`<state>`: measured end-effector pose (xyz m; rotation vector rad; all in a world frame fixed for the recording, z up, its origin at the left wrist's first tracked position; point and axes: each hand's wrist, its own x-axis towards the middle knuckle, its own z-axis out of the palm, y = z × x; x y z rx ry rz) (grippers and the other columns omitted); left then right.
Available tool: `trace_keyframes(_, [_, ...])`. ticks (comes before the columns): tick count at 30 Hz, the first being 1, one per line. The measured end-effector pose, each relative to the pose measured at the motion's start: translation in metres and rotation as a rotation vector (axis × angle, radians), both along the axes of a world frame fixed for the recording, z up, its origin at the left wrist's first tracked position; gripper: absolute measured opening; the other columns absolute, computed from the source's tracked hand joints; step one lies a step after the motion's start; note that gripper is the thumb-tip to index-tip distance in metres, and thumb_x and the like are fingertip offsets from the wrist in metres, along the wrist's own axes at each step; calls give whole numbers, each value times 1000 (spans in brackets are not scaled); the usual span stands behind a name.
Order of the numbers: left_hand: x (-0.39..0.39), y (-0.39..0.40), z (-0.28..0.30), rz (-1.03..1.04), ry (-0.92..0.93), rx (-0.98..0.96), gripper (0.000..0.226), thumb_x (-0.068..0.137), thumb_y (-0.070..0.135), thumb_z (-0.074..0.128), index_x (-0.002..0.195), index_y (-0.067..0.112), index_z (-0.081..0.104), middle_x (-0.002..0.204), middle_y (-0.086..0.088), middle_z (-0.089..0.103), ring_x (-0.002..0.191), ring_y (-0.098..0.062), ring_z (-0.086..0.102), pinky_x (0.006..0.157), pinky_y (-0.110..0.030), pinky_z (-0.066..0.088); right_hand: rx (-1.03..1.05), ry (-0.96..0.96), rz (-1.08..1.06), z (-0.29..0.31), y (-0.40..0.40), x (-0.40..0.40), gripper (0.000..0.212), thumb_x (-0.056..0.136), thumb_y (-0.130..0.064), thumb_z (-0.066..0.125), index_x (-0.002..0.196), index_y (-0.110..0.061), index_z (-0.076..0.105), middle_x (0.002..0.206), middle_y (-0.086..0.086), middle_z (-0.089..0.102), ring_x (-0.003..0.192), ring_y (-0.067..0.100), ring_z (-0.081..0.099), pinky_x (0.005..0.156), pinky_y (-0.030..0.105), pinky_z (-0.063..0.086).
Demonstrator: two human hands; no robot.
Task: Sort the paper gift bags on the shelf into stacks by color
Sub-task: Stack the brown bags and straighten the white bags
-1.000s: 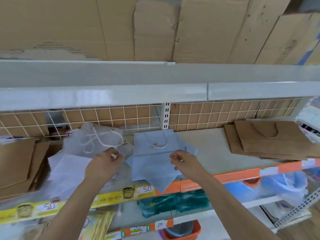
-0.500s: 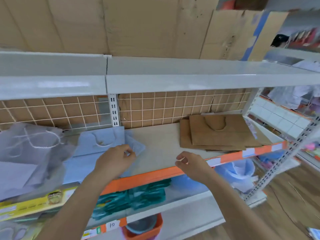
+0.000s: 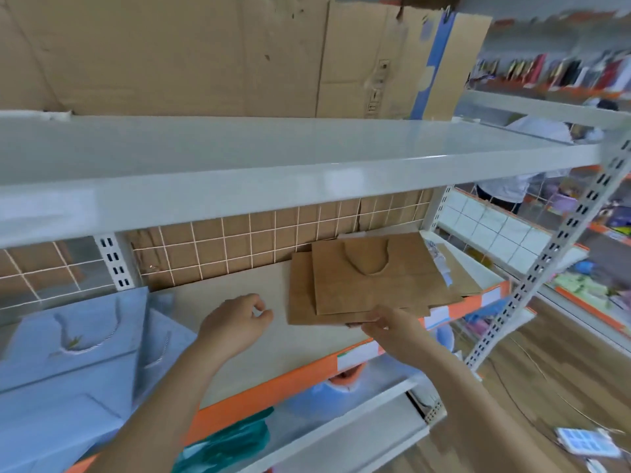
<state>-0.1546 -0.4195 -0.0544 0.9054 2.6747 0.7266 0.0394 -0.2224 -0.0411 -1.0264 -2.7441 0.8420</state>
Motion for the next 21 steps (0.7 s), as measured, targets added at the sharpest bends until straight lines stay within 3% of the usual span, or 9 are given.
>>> trace_keyframes(4, [-7,50,-3,-47,7,-36,23,89,50,49,98,32,60,95,6,64,94,-20,61,80,-29,47,-15,-2,-56,7,43,-1,25,93,-28,53,113,-17,63,112,4,67,104,23,60,90,33,49])
trace_keyframes(7, [-7,77,-9,-91,1,-63,23,89,52,49,94,32,59,93,6,63,91,-19,61,78,-29,48,-32,-12,-67,5,69,1,26,94,-29,53,116,-17,61,113,2,65,105,21,59,89,31,48])
trace_keyframes(12, [-5,117,-21,-83,-3,-91,27,90,52,48,105,33,59,105,7,66,89,-15,62,79,-30,50,-48,-37,-73,-4,118,2,28,92,-34,54,117,-22,61,114,-2,65,104,18,59,87,29,47])
trace_keyframes(17, [-2,161,-43,19,-205,-97,61,88,58,51,141,29,41,139,-1,52,122,-21,53,97,-33,44,174,-108,-138,-16,181,3,26,91,-23,48,110,-10,59,110,11,62,96,26,57,81,34,48])
trace_keyframes(21, [10,192,-52,238,-420,18,85,81,63,59,151,25,27,154,-1,34,139,-24,36,110,-36,34,129,-67,-262,-26,232,11,37,92,-33,49,119,-8,52,118,14,57,107,33,53,78,34,38])
